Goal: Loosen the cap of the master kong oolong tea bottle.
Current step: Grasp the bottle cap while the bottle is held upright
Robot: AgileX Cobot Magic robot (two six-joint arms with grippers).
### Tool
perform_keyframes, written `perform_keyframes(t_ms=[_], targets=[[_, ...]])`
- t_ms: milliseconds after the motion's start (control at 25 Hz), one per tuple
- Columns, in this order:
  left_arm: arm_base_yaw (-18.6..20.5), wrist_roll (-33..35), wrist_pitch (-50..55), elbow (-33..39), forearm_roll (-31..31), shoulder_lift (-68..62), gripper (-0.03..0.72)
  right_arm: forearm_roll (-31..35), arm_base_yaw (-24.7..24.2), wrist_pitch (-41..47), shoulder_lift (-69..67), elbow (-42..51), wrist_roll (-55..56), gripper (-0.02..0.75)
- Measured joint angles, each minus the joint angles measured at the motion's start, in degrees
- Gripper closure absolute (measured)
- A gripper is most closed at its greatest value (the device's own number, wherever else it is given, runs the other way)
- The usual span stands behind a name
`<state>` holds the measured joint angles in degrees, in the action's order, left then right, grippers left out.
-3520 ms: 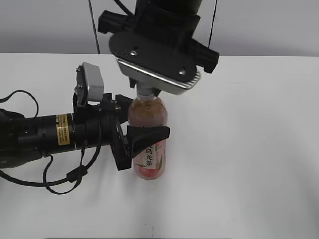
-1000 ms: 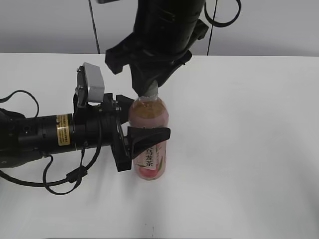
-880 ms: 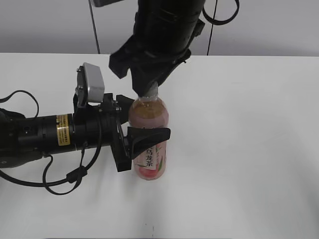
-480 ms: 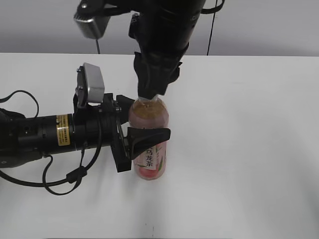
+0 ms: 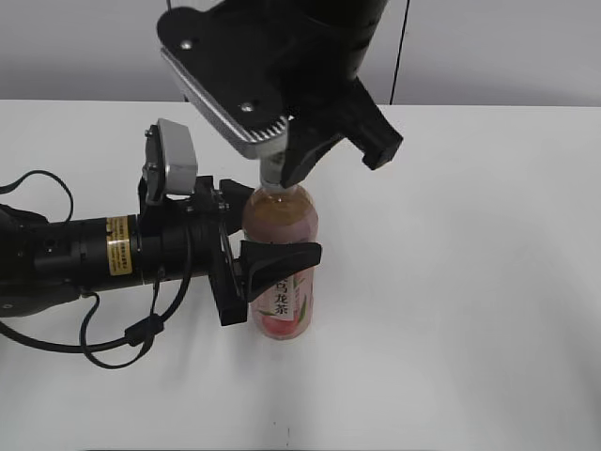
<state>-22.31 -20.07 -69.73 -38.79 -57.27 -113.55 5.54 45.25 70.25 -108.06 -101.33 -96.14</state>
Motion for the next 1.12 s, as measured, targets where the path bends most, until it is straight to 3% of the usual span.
perform_keyframes(t_ms=[440,720,1120], targets=[[0.0,0.0,0.0,0.0,0.0,0.0,0.234,0.0,0.0,-0.1,0.1,0.0,-35.4,0.468],[0.0,0.0,0.0,0.0,0.0,0.0,0.234,-0.3,0.0,-0.1,0.1,-0.2,-42.6,0.468],[0.0,0.0,0.0,0.0,0.0,0.0,0.234,-2.5,0.0,-0.3,3.8,-0.4,-43.9,0.468]])
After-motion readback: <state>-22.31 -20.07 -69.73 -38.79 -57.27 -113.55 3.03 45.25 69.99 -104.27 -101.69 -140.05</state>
